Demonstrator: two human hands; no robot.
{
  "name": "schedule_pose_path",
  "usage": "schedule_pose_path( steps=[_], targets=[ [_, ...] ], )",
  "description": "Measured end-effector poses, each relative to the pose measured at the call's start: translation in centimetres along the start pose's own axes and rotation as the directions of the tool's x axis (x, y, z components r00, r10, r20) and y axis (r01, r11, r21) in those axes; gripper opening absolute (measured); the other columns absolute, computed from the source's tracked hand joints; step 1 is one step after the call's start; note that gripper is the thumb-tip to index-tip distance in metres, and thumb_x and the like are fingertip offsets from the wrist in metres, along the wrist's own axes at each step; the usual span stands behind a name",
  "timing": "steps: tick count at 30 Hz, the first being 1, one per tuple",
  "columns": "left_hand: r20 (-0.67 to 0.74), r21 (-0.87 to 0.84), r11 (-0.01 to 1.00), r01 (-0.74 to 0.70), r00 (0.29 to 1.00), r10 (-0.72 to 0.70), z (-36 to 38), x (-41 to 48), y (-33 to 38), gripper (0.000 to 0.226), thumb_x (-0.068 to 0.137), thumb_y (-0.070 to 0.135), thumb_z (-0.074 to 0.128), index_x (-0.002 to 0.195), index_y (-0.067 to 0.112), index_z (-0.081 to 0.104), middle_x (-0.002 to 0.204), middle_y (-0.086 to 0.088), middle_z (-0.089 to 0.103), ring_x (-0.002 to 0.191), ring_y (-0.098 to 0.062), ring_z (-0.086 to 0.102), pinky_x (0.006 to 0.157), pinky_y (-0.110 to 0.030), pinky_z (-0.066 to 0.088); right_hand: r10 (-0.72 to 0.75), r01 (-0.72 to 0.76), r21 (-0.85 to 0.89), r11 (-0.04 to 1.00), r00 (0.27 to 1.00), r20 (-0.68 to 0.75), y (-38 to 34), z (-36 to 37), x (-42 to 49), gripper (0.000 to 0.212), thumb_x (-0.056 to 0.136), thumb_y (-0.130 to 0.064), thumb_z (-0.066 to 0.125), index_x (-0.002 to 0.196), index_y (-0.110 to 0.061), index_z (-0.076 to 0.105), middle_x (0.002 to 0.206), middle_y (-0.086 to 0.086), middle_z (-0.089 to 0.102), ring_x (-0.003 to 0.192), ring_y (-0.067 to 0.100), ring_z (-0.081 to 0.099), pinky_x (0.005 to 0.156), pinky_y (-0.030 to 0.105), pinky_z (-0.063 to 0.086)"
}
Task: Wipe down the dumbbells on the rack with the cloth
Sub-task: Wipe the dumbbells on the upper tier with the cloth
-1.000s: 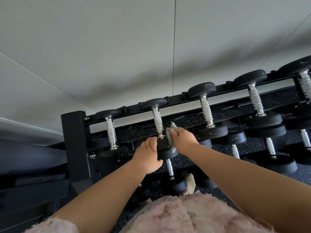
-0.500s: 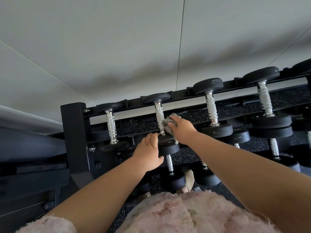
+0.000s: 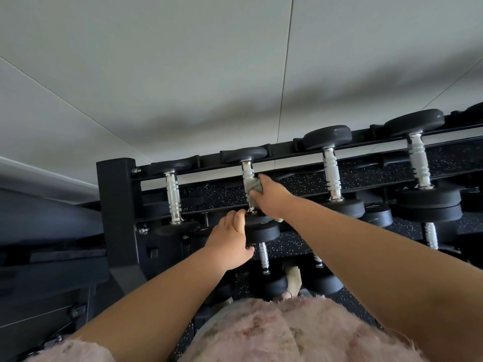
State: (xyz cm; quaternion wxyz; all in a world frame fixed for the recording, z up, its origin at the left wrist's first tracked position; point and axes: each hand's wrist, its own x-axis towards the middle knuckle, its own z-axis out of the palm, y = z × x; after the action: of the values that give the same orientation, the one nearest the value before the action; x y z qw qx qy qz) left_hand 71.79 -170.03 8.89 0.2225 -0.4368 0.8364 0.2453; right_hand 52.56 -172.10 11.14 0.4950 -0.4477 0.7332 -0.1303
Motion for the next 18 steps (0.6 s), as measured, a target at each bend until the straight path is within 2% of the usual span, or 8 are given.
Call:
schedule_pose_path(
  steps=[2,3,6,8,9,11,14,18],
  targets=[
    [-0.005,-0.013,1.0,0.002,1.0,-0.002,0.1,0.0,0.0,0.099,0.096,0.054,0.065,0.163,0.014,0.004,0.165,-0.007,0.015,0.148,-0.028,0.028,0.122,-0.041,0.032,-0.003,0.008,0.057,0.998,0.996,-0.092,-0.7,-0.6,1.0,0.057,0.107,-0.035,0.048,0.156,-0.012,0.029,0.132,0.013,0.06,0.115,0.029,0.062,0.099,0.039,0.05],
    [-0.005,-0.021,1.0,0.005,1.0,-0.005,0.2,0.0,0.1,0.099,0.096,0.055,0.065,0.163,0.015,0.004,0.165,-0.007,0.015,0.149,-0.028,0.028,0.122,-0.041,0.032,0.0,0.008,0.095,0.995,0.996,-0.084,-0.9,-0.8,1.2,0.058,0.108,-0.037,0.047,0.156,-0.013,0.028,0.131,0.011,0.061,0.113,0.027,0.062,0.097,0.037,0.05],
    [-0.002,-0.02,1.0,0.008,1.0,-0.008,0.1,-0.1,0.2,0.099,0.096,0.055,0.065,0.163,0.014,0.004,0.165,-0.007,0.015,0.149,-0.028,0.028,0.122,-0.041,0.033,0.007,-0.007,0.107,0.994,1.0,0.0,-0.4,-0.6,0.8,0.062,0.106,-0.046,0.046,0.156,-0.014,0.028,0.127,0.01,0.062,0.109,0.026,0.064,0.093,0.038,0.053],
    [0.004,-0.01,1.0,0.009,1.0,-0.009,0.0,-0.1,0.1,0.101,0.096,0.055,0.065,0.163,0.014,0.003,0.166,-0.008,0.014,0.15,-0.028,0.028,0.122,-0.041,0.033,0.008,-0.012,0.037,0.999,0.993,0.116,0.6,0.0,-0.2,0.061,0.102,-0.053,0.049,0.15,-0.017,0.035,0.117,0.003,0.063,0.093,0.019,0.065,0.081,0.036,0.056],
    [0.009,-0.008,1.0,0.011,1.0,-0.011,-0.1,-0.2,0.1,0.101,0.096,0.055,0.065,0.164,0.013,0.002,0.166,-0.008,0.013,0.15,-0.028,0.027,0.122,-0.041,0.033,0.002,-0.003,0.003,1.0,0.987,0.163,1.1,0.2,-0.7,0.061,0.101,-0.054,0.05,0.148,-0.018,0.038,0.112,-0.001,0.061,0.087,0.015,0.062,0.075,0.032,0.053],
    [0.01,-0.012,1.0,0.015,1.0,-0.014,-0.1,-0.1,0.2,0.102,0.096,0.054,0.066,0.164,0.013,0.002,0.166,-0.008,0.013,0.149,-0.028,0.028,0.122,-0.041,0.033,0.005,0.008,-0.071,0.997,0.983,0.182,1.6,0.4,-0.7,0.058,0.102,-0.052,0.052,0.146,-0.016,0.04,0.106,-0.003,0.059,0.088,0.014,0.059,0.072,0.03,0.049],
    [0.009,-0.028,0.999,0.016,1.0,-0.016,-0.2,-0.1,0.4,0.101,0.096,0.053,0.067,0.164,0.015,0.003,0.166,-0.008,0.015,0.148,-0.028,0.03,0.121,-0.042,0.035,0.024,-0.01,-0.196,0.981,0.997,0.071,0.9,0.4,0.7,0.05,0.105,-0.047,0.049,0.134,-0.007,0.052,0.112,0.01,0.064,0.097,0.025,0.063,0.083,0.037,0.054],
    [0.03,-0.027,0.999,0.025,0.999,-0.024,-0.5,-0.2,0.3,0.1,0.096,0.052,0.067,0.164,0.015,0.003,0.166,-0.009,0.015,0.147,-0.031,0.033,0.119,-0.044,0.036,-0.002,-0.007,-0.171,0.985,0.999,-0.052,-0.7,-0.2,2.2,0.039,0.105,-0.043,0.048,0.114,-0.007,0.06,0.1,0.011,0.06,0.089,0.025,0.055,0.081,0.037,0.045]
  ],
)
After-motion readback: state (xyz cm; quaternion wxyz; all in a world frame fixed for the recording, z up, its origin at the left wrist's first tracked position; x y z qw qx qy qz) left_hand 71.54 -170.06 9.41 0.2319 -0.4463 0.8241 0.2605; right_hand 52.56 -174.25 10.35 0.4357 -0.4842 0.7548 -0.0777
